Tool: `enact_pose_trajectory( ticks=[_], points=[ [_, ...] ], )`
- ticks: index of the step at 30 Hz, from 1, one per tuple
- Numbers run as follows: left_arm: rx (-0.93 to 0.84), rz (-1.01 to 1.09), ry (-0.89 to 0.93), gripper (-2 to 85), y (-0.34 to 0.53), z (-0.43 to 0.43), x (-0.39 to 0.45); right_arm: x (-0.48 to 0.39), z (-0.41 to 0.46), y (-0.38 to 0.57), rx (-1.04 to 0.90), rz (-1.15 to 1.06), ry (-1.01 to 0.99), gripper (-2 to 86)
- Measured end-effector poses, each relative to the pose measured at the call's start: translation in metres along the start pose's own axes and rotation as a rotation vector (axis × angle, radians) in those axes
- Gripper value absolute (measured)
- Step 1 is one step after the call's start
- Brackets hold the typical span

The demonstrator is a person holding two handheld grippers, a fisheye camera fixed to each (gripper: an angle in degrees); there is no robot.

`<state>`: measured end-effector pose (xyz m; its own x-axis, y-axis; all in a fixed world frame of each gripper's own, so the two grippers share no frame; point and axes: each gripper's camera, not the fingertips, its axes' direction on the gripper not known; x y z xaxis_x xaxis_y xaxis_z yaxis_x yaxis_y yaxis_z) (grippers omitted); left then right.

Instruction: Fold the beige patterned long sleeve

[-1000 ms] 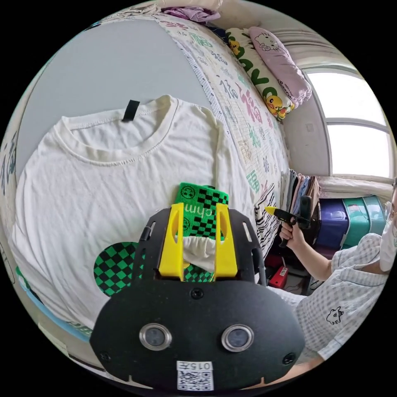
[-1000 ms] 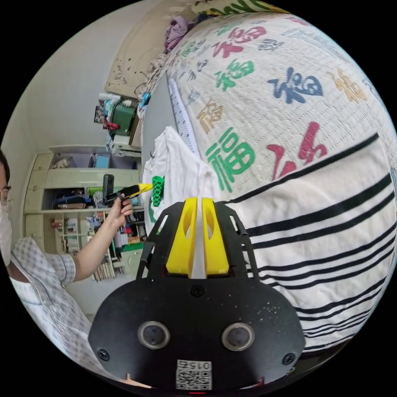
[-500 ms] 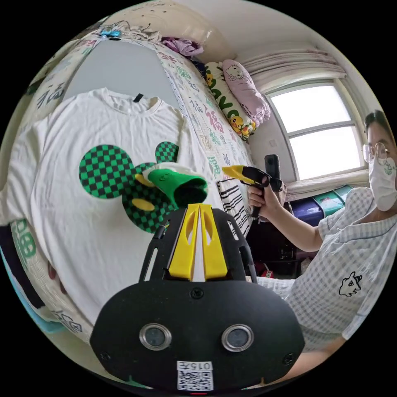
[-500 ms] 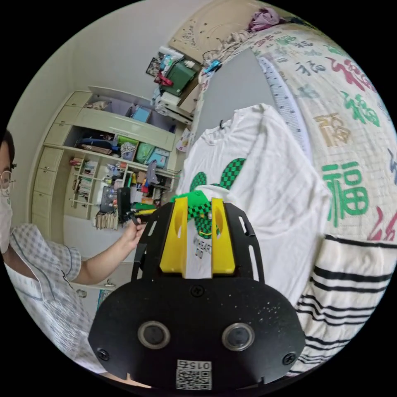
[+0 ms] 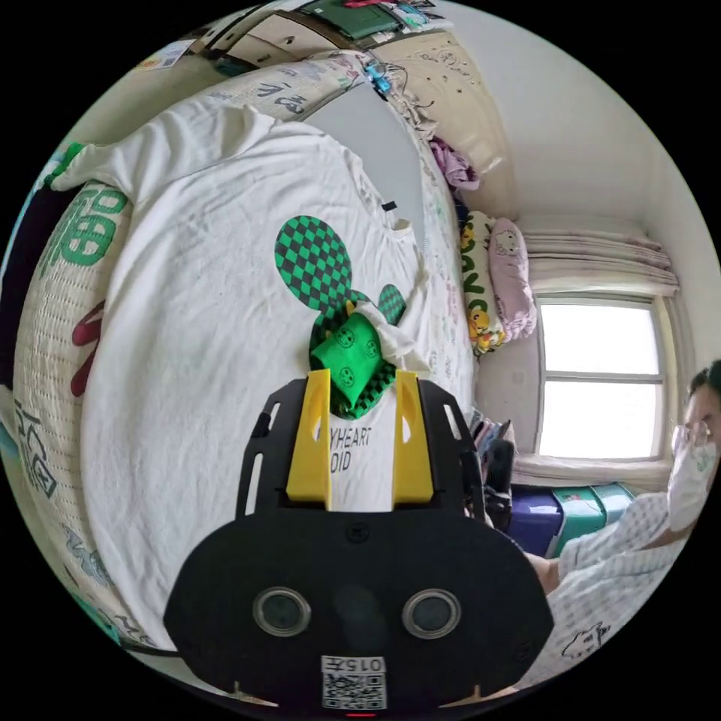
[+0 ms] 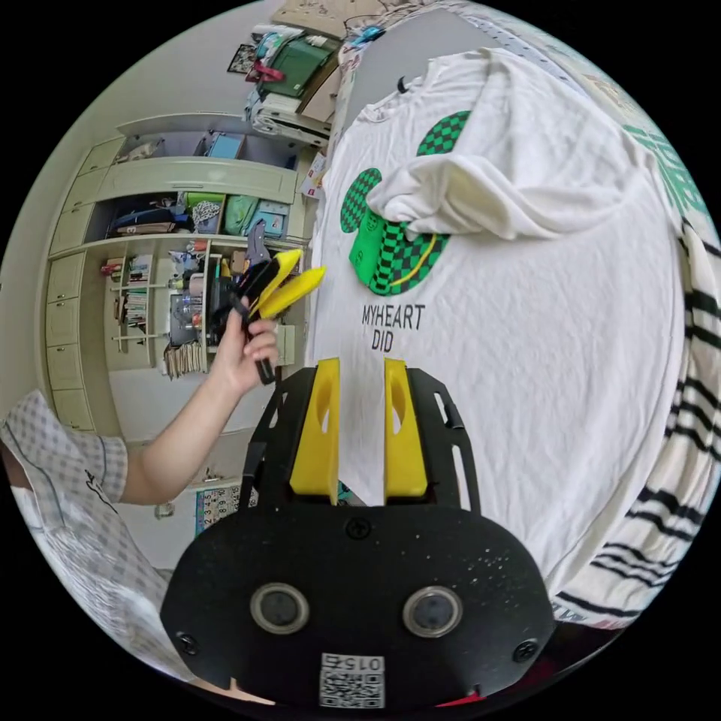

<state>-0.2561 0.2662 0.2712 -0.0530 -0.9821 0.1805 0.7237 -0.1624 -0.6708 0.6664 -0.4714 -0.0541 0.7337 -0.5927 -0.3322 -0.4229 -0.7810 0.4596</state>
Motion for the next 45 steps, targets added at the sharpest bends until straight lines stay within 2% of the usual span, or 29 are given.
enact_pose_trajectory(
  ticks=[2,6,8,11,15,23,28,37,45],
  points=[
    [-0.041,-0.036,-0.150,12.4,-0.014,0.021,0.004,0.004,-0.010,0.017,0.024,0.009,-0.001,9.0],
    [-0.079,-0.060,-0.156,8.1,-0.021,0.044,0.003,0.023,-0.039,0.060,0.117,0.043,-0.031,9.0],
    [-0.046,-0.063,-0.171,1.6,-0.018,0.046,0.002,0.036,-0.047,0.081,0.161,0.081,-0.066,9.0],
    [-0.056,-0.043,-0.144,0.1,-0.011,0.049,0.009,0.054,-0.055,0.117,0.248,0.139,-0.157,8.9],
    [-0.130,-0.038,-0.210,-0.5,0.003,0.053,0.023,0.070,-0.062,0.162,0.355,0.213,-0.222,8.7],
    [-0.437,-0.024,-0.391,-0.5,0.042,0.066,0.040,0.106,-0.076,0.211,0.510,0.338,-0.254,9.0],
    [-0.611,0.001,-0.419,-0.4,0.059,0.073,0.038,0.122,-0.076,0.227,0.615,0.407,-0.285,9.6],
    [-0.818,0.012,-0.289,-0.4,0.092,0.081,0.029,0.116,-0.056,0.209,0.602,0.344,-0.341,11.0],
    [-0.826,-0.016,-0.287,-0.4,0.116,0.065,0.012,0.105,-0.055,0.199,0.555,0.258,-0.335,4.7]
  ],
)
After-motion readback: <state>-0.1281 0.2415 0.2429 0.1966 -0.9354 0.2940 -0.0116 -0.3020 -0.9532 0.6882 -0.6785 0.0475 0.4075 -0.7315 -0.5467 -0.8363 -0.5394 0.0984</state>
